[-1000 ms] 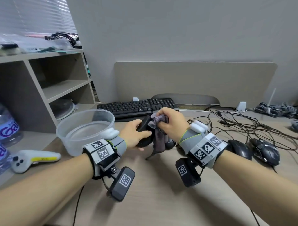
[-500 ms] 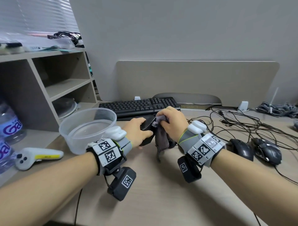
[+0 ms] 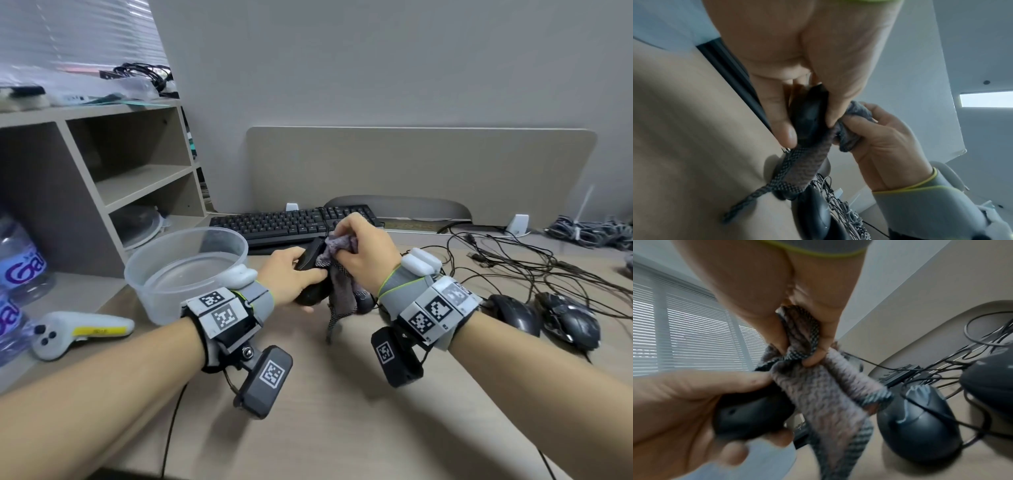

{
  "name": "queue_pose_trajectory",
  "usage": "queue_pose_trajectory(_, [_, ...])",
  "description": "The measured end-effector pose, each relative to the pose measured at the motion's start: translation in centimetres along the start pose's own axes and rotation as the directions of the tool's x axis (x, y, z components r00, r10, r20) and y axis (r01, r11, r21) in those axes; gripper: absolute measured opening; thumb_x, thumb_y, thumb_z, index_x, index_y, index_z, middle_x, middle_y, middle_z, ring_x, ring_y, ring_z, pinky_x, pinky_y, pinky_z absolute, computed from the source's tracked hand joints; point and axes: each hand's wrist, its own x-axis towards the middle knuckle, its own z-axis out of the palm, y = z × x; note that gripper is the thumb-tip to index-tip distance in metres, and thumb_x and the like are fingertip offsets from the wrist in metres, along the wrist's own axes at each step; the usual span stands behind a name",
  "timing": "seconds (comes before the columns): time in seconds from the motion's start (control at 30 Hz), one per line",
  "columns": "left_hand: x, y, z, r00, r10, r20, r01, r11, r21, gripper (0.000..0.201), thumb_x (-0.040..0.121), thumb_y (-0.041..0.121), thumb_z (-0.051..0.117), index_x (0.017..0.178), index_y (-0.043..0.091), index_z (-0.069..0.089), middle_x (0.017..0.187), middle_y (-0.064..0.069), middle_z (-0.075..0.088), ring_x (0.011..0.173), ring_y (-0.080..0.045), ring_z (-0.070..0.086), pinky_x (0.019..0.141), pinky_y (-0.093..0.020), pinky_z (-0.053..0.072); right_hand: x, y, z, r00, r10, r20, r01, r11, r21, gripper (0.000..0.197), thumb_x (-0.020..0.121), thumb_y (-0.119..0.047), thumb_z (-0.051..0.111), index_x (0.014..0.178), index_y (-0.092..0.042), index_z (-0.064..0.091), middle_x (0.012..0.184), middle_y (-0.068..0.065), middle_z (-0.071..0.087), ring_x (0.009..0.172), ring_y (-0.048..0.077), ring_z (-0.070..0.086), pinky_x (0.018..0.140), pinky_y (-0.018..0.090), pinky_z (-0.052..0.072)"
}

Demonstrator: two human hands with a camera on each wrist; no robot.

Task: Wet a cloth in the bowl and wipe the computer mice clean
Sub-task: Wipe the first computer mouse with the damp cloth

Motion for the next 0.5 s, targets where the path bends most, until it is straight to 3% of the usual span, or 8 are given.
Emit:
queue_pose_trajectory(0.07, [0.2,0.3,0.1,0.999,-0.001,0.043,0.003,1.0,-0.028,0.026,0.08,-0.004,0.07,0.1,0.005,0.055,0.091,-0.015,0.064,0.076,-0.033,0.068,0.063,-0.046,0.061,-0.3,-0.7,0.6,1.0,-0.025,0.016,0.025,1.0,-0.009,0.018,0.075,-0.007,0.06,0.089,-0.018,0.061,0.092,0.003,0.066,0.088,0.021,0.058,0.074,0.026,0.042])
queue_pose_trajectory(0.17, [0.4,0.2,-0.1,0.994,0.002,0.105,-0.006,0.999,0.039,0.043,0.073,-0.016,0.066,0.104,0.008,0.047,0.092,-0.011,0.058,0.075,-0.021,0.061,0.066,-0.039,0.061,-1.7,-1.3,1.6,0.987,-0.083,0.14,0.089,0.995,-0.034,0.02,0.071,-0.005,0.06,0.088,-0.016,0.062,0.093,0.006,0.065,0.089,0.025,0.058,0.077,0.035,0.047])
queue_pose_trajectory(0.27, [0.3,-0.2,0.1,0.991,0.024,0.134,-0.038,0.993,0.108,0.05,0.073,-0.015,0.064,0.114,0.007,0.044,0.094,-0.011,0.056,0.076,-0.018,0.059,0.069,-0.037,0.06,-1.3,-1.2,0.9,0.983,-0.076,0.167,0.086,0.995,-0.055,0.017,0.072,-0.006,0.062,0.087,-0.015,0.063,0.09,0.006,0.065,0.087,0.024,0.057,0.076,0.033,0.046])
queue_pose_trajectory(0.4, [0.1,0.4,0.3,0.987,0.073,0.14,-0.094,0.984,0.151,0.036,0.074,-0.014,0.064,0.092,0.011,0.047,0.086,-0.01,0.053,0.071,-0.017,0.054,0.058,-0.028,0.056,-0.1,-1.6,0.7,0.999,-0.037,0.041,0.038,0.998,-0.045,0.015,0.074,-0.007,0.061,0.087,-0.015,0.063,0.093,0.006,0.066,0.09,0.025,0.058,0.077,0.03,0.044])
queue_pose_trajectory(0.5, [0.1,0.5,-0.4,0.994,0.049,0.099,-0.064,0.986,0.156,0.049,0.065,-0.01,0.068,0.103,0.007,0.044,0.086,-0.01,0.052,0.068,-0.016,0.053,0.054,-0.027,0.049,-1.6,-1.5,1.6,0.983,-0.122,0.134,0.124,0.992,-0.005,0.021,0.072,-0.002,0.059,0.088,-0.015,0.062,0.092,0.006,0.062,0.088,0.025,0.057,0.076,0.035,0.045])
